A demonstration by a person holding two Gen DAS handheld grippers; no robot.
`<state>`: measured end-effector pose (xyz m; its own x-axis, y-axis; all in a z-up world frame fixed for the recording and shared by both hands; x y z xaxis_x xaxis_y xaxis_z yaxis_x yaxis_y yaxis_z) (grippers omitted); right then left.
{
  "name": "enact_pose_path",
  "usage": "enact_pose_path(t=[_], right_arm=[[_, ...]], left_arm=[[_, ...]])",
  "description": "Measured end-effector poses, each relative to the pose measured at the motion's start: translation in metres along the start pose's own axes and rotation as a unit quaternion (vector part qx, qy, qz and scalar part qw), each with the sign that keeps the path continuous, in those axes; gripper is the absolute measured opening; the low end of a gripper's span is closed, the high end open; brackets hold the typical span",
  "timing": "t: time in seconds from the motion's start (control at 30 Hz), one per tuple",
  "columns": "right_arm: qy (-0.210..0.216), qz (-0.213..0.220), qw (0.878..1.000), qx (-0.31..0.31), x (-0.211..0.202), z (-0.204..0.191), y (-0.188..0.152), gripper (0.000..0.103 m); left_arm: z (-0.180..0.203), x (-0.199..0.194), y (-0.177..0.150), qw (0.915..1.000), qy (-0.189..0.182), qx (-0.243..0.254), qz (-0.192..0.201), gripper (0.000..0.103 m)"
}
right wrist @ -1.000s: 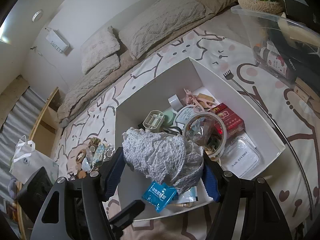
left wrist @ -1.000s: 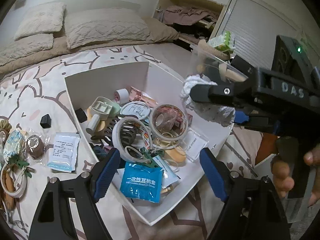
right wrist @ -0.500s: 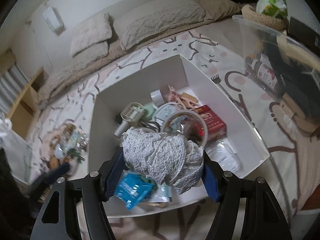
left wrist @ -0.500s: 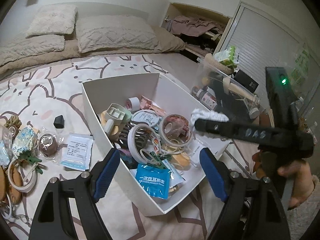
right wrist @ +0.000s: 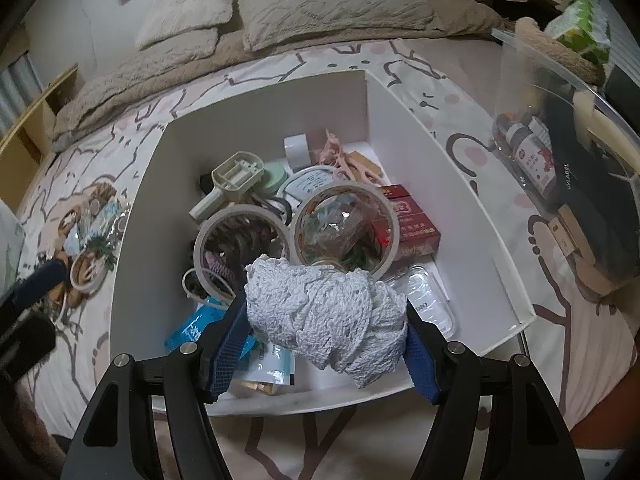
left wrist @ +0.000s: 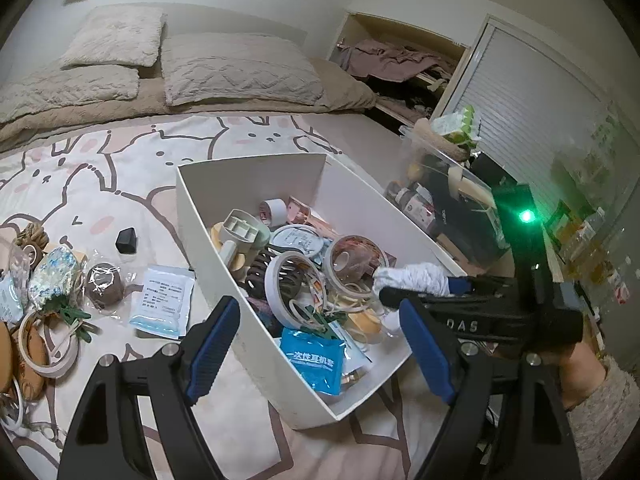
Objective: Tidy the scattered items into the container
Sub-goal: 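Lower white lace bundle into the box and open right gripper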
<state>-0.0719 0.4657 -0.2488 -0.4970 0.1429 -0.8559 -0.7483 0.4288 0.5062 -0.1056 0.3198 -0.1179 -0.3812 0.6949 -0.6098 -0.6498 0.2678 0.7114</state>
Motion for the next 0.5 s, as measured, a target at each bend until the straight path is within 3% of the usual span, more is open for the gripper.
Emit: enact_pose_path(t=[0.2, 0.27, 0.3, 0.5], right_arm=[[0.002, 0.002, 1.0, -0.014, 0.003, -0.009, 0.001, 0.074], [0.003, 0.01, 1.0, -0.007, 0.002, -0.01, 0.002, 0.095], [0.003, 0.017, 1.0, -0.005, 0.001, -0.01, 0.003, 0.099], [-0.018, 0.046, 0.999, 0.01, -0.009, -0.002, 0.011, 0.102]], left_arm=[[-0.007, -0.003, 0.002, 1.0, 0.003, -0.009, 0.003, 0.082], [-0.008, -0.003, 0.002, 0.9999, 0.004, -0.01, 0.002, 0.082], [-0.008, -0.003, 0.002, 0.9999, 0.006, -0.01, 0.002, 0.082], [-0.01, -0.004, 0.002, 0.9998, 0.018, -0.001, 0.005, 0.082]])
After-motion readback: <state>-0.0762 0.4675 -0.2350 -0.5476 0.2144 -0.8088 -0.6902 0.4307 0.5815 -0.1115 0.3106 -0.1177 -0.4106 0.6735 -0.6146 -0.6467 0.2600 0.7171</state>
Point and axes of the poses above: each gripper's, at about its wrist camera, not at the fingertips, and x roughly the way its jaws point, z to its right, y to its top, the point moved 8 cm from there along x, roughly the way its jaws point, and after that the axes turned 1 degree about z, right-handed, at the moved point
